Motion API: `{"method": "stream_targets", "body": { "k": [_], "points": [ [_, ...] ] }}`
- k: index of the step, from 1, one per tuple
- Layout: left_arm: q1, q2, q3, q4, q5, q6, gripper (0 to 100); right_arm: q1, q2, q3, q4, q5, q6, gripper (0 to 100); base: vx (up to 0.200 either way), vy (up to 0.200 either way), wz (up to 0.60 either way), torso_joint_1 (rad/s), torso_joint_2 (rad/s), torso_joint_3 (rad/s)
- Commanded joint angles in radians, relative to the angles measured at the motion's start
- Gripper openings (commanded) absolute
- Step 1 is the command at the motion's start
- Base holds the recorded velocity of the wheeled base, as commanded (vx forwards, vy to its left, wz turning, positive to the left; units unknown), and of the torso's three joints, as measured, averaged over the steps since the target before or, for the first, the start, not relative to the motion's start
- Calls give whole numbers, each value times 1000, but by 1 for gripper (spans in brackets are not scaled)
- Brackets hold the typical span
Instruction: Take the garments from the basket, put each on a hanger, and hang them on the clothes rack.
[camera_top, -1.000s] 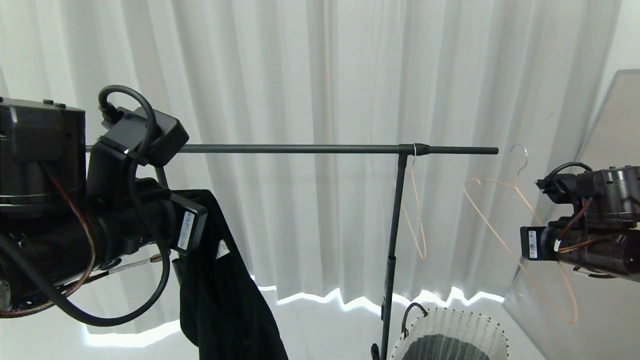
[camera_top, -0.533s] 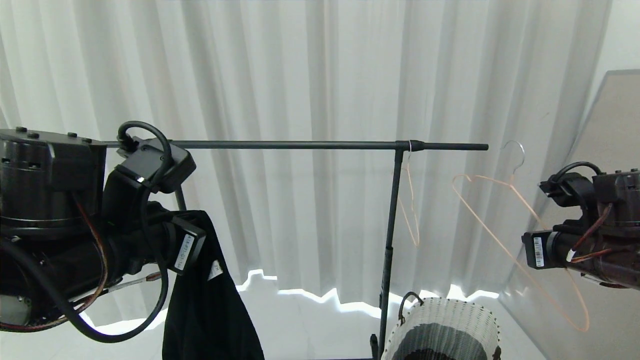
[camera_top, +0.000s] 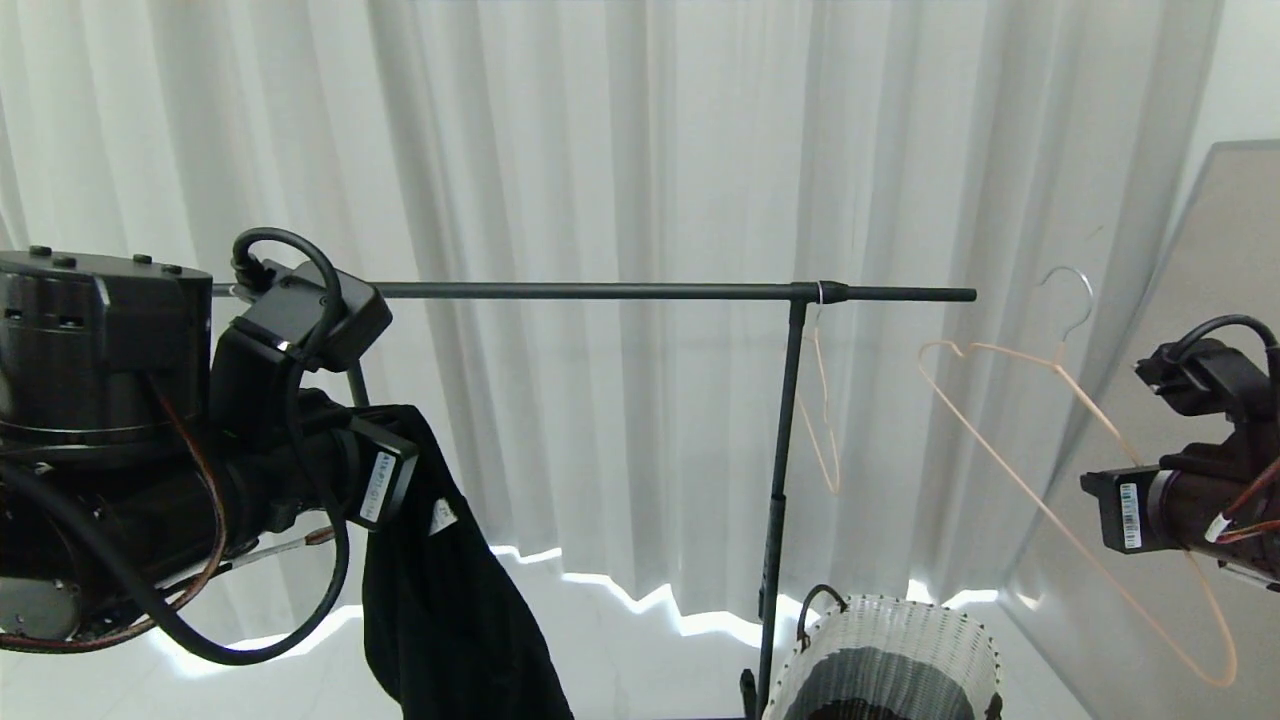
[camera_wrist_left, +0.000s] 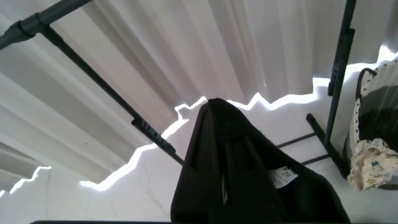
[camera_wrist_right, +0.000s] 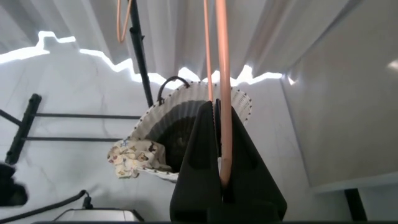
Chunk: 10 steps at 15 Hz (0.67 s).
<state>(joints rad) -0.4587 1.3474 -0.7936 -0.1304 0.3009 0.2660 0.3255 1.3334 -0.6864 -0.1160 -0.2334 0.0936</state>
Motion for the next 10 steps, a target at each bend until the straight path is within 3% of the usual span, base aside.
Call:
{"method": "stream_targets", "body": {
  "k": [1, 10],
  "points": [
    [2, -2, 1, 0, 0, -1, 0, 0, -23, -1, -5, 0, 0, 0, -200, 200, 0, 17, 7, 2],
    [15, -1, 1, 0, 0, -2, 0, 0, -62, -5, -8, 5, 0, 0, -200, 200, 0, 0, 1, 2]
  ]
}}
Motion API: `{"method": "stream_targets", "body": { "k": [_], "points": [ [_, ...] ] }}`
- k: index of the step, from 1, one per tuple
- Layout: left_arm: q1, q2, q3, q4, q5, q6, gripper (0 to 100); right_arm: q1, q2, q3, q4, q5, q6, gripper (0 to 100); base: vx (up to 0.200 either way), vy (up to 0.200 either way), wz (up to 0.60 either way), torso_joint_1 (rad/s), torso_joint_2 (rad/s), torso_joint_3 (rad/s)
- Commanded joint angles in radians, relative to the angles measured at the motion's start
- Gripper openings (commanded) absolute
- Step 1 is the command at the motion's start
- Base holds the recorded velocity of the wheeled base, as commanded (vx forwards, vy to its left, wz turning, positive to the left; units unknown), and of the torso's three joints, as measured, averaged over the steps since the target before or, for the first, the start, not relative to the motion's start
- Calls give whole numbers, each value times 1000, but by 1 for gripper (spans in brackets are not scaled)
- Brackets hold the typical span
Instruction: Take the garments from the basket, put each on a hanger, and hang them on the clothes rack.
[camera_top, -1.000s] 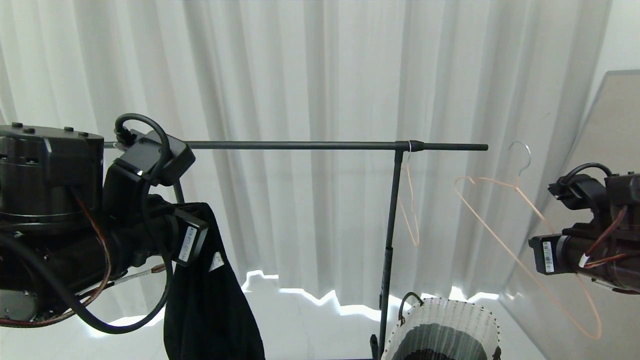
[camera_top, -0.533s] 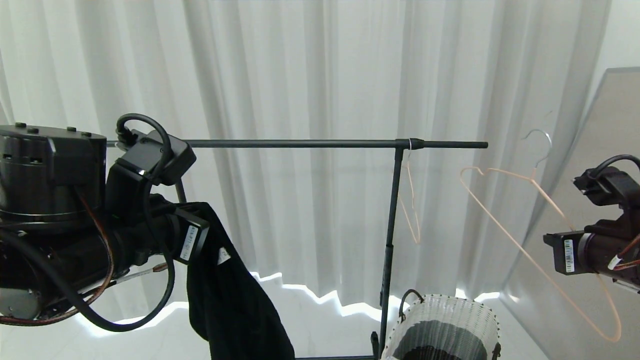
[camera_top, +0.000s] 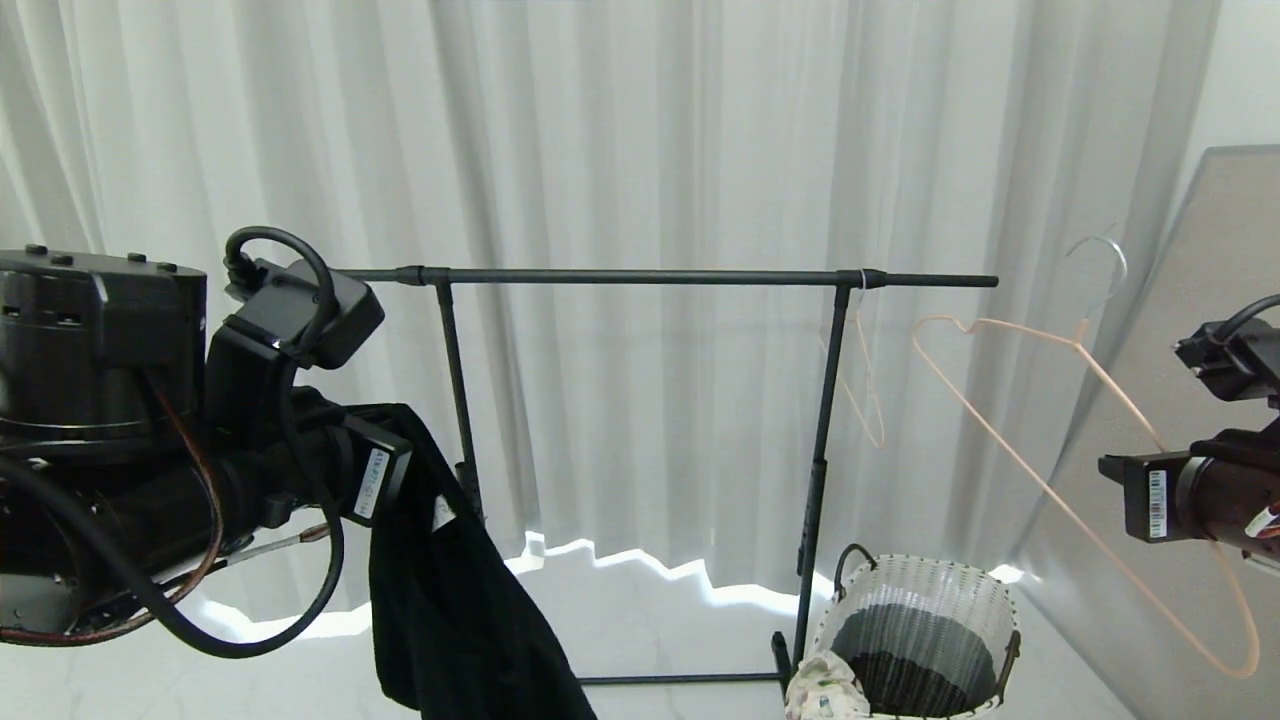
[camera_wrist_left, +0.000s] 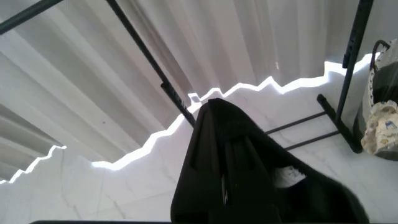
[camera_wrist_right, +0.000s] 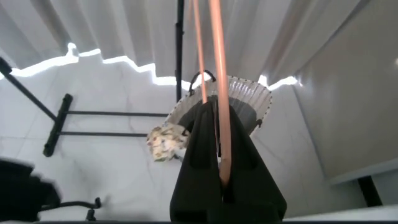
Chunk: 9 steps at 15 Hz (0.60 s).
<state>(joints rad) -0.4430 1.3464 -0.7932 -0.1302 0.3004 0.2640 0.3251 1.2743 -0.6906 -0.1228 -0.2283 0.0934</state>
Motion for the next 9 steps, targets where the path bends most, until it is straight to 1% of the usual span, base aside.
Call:
{"method": "stream_targets", "body": {
  "k": [1, 6, 9],
  "points": [
    [0, 0, 0, 0, -1, 1, 0, 0, -9, -1, 0, 0, -1, 0, -200, 200, 0, 2, 7, 2],
    [-2, 2, 2, -35, -1, 6, 0, 6, -42, -1, 3, 3, -6, 0, 0, 0, 0, 0, 0, 0],
    [-2, 2, 0, -42, -1, 6, 0, 29, -59, -3, 3, 50, -32, 0, 0, 0, 0, 0, 0, 0]
  ]
}}
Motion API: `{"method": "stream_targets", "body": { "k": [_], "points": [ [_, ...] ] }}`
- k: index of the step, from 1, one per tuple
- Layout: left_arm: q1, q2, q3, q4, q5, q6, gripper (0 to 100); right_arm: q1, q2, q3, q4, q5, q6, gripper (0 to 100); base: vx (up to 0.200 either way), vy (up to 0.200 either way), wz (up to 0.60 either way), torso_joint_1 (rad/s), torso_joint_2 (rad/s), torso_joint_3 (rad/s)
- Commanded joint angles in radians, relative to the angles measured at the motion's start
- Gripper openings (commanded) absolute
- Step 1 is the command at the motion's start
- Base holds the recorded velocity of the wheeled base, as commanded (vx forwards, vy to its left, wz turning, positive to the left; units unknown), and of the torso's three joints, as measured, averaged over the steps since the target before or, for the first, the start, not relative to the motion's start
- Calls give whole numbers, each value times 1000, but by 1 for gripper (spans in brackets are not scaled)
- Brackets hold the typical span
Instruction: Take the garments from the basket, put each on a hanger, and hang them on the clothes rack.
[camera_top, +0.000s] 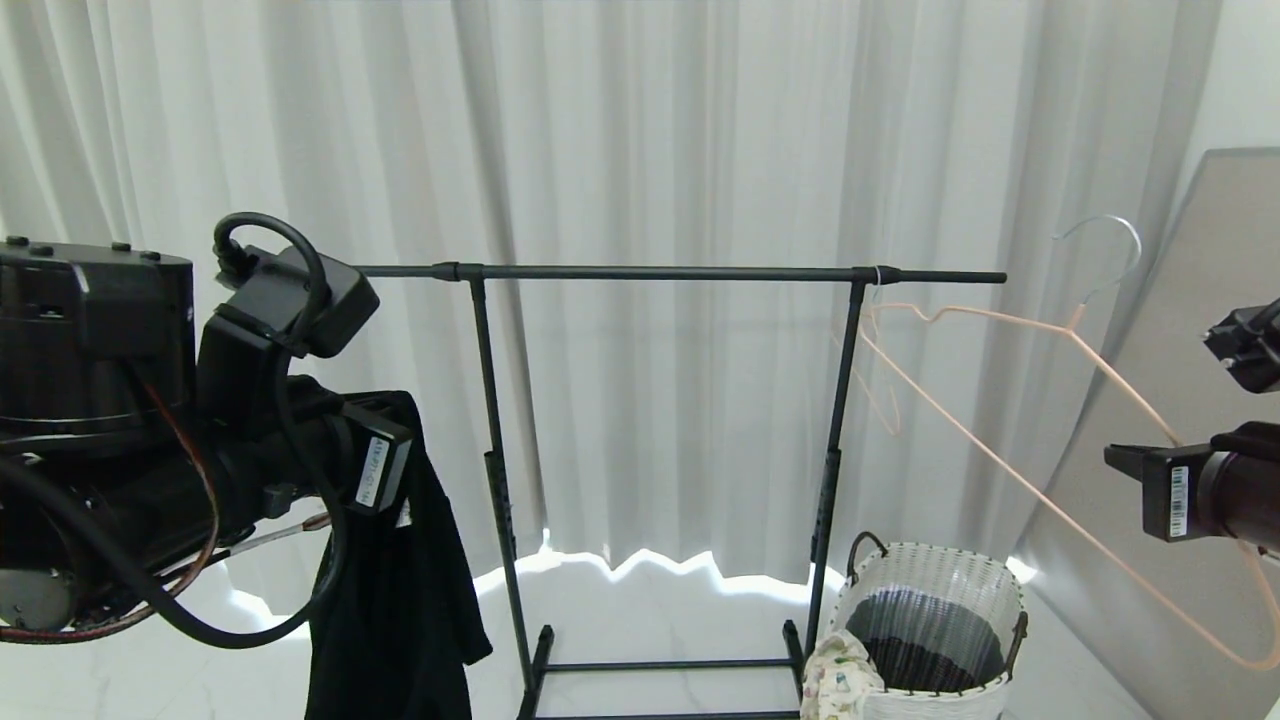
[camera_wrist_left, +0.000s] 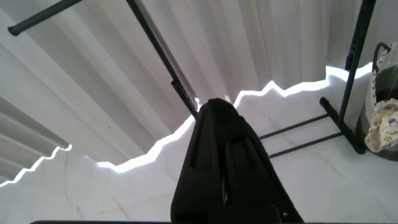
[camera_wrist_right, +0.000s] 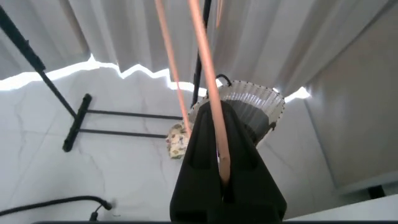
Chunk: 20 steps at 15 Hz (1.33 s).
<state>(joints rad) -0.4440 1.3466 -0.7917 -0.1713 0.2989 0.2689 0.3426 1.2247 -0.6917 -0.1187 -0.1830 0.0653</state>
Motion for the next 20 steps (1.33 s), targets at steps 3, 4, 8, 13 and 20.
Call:
{"method": "stream_targets", "body": {
  "k": [3, 4, 8, 13, 20],
  "points": [
    [-1, -1, 0, -1, 2, -4, 0, 81, -33, 3, 1, 27, -18, 0, 0, 0, 0, 0, 0, 0],
    [-1, -1, 5, -1, 0, -5, 0, 118, -37, 6, 2, 36, -18, 0, 0, 0, 0, 0, 0, 0],
    [-12, -4, 6, -1, 0, -5, 0, 263, -39, 41, 1, 37, -12, 0, 0, 0, 0, 0, 0, 0],
    [-76, -60, 57, -1, -47, -22, 0, 438, -102, 150, -4, 34, -9, 0, 0, 0, 0, 0, 0, 0],
    [-110, 149, -52, -8, 25, -221, 0, 520, -146, 175, -24, 237, 24, 0, 0, 0, 0, 0, 0, 0]
  ]
}}
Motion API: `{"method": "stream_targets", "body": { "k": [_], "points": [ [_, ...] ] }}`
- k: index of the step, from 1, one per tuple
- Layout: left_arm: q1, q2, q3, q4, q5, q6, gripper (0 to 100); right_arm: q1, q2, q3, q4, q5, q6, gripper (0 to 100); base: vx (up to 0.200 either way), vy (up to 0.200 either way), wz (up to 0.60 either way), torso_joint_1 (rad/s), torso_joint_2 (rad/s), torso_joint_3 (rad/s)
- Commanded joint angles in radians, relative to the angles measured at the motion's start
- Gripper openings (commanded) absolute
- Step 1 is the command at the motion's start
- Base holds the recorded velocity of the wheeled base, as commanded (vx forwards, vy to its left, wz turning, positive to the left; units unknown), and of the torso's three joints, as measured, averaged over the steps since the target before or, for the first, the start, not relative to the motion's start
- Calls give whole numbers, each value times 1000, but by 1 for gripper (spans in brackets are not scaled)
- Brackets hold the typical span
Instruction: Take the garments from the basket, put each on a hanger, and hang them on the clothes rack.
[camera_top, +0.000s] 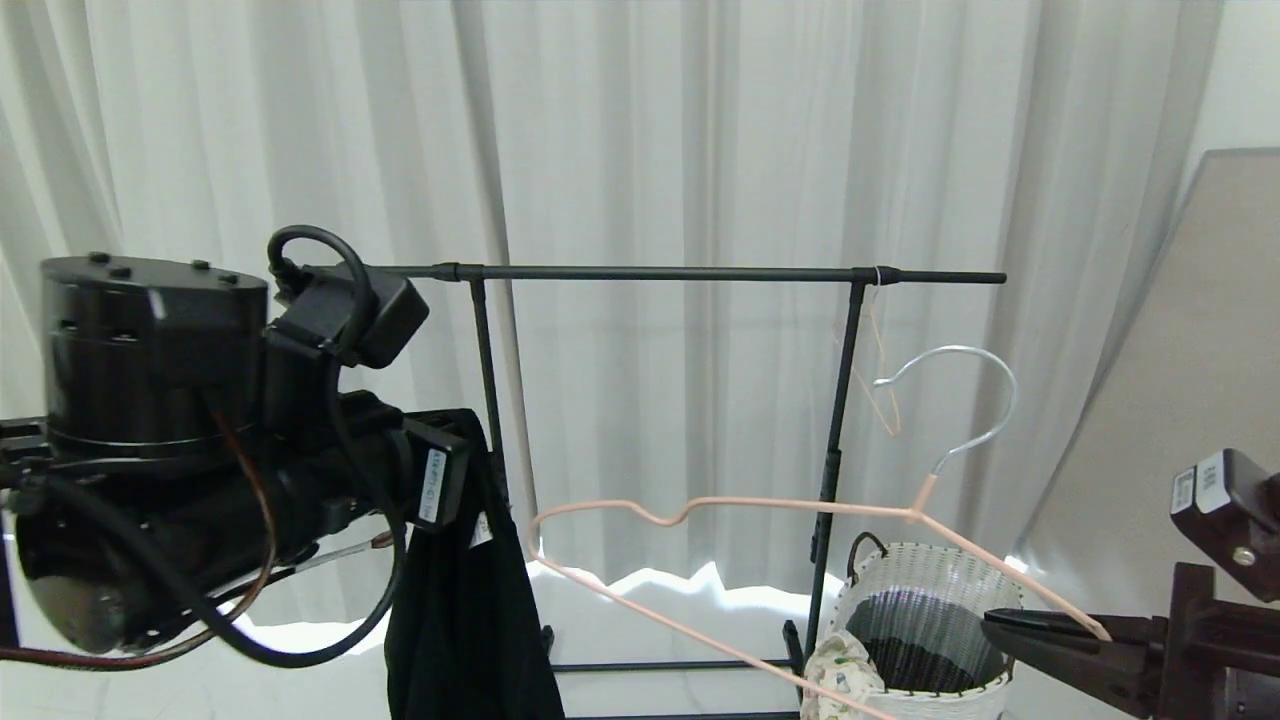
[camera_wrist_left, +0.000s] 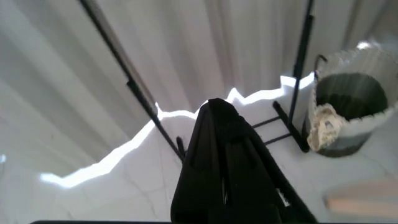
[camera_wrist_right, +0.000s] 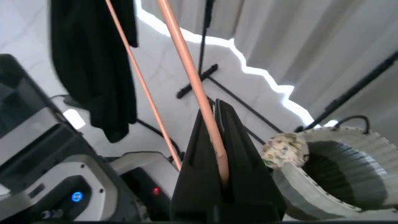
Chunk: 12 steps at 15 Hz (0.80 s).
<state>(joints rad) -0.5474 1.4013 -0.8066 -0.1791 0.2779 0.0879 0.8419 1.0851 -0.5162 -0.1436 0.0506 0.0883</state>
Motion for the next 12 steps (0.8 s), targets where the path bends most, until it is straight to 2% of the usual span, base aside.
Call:
{"method": "stream_targets", "body": {
  "k": [1, 2, 3, 7, 12],
  "points": [
    [-20, 114, -57, 0, 67, -80, 0, 32, -2, -2, -2, 3, 14, 0, 0, 0, 0, 0, 0, 0],
    [-35, 153, -94, 0, 96, -148, 0, 52, 18, -1, -19, 2, 48, 0, 0, 0, 0, 0, 0, 0],
    [-35, 173, -109, 0, 113, -158, 0, 52, 42, 2, -40, -2, 65, 0, 0, 0, 0, 0, 0, 0],
    [-39, 166, -138, 0, 112, -158, 0, 46, 156, 1, -129, -5, 151, 0, 0, 0, 0, 0, 0, 0],
    [-31, 168, -180, 21, 115, -154, 0, -1, 216, -2, -165, -8, 168, 0, 0, 0, 0, 0, 0, 0]
  ]
}}
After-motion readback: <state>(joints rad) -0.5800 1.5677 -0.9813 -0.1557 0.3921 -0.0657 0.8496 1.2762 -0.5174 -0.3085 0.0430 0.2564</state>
